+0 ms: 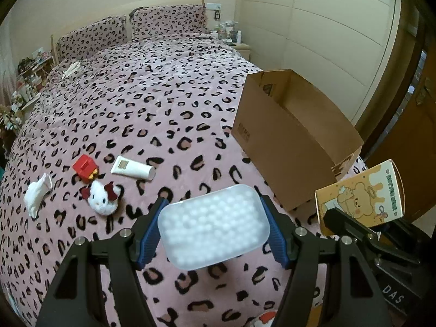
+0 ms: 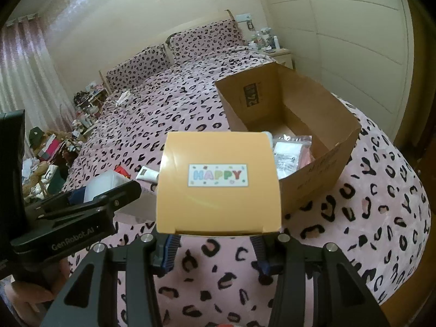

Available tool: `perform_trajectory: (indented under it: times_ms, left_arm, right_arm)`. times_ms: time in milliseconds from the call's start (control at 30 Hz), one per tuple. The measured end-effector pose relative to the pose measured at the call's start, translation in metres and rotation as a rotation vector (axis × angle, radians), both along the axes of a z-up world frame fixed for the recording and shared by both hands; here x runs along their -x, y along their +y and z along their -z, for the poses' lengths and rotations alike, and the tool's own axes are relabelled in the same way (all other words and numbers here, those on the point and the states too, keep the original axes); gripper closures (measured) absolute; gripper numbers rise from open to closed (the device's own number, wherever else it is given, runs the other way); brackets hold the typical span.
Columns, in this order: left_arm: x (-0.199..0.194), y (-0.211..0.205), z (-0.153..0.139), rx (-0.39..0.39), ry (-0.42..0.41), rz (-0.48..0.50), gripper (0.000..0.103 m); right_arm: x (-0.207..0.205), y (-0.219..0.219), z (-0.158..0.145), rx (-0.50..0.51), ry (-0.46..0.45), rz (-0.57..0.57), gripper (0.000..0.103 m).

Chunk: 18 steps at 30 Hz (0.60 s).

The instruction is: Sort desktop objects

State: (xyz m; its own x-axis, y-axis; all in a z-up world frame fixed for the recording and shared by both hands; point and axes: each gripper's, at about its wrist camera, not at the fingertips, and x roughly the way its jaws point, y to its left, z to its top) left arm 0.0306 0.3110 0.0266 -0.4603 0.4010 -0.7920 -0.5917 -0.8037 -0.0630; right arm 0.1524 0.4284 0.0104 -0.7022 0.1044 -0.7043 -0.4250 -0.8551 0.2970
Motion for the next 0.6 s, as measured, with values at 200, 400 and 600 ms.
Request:
perform_trajectory:
  times_ms: [200, 400, 600]
  left_arm:
    - [0.008, 0.012, 0.003, 0.006, 0.003, 0.019, 0.035]
    - [0.012, 0.024, 0.007, 0.011, -0.007, 0.039, 0.035]
    - [0.009, 0.038, 0.007, 0.009, -0.008, 0.066, 0.035]
  right_arm:
    - [0.004, 0.009, -0.001, -0.014, -0.020, 0.011, 0.056]
    - [0.001, 0.018, 0.001, -0.020, -0.031, 0.024, 0.056]
    - [-0.009, 0.029, -0.002, -0.021, -0.022, 0.044, 0.056]
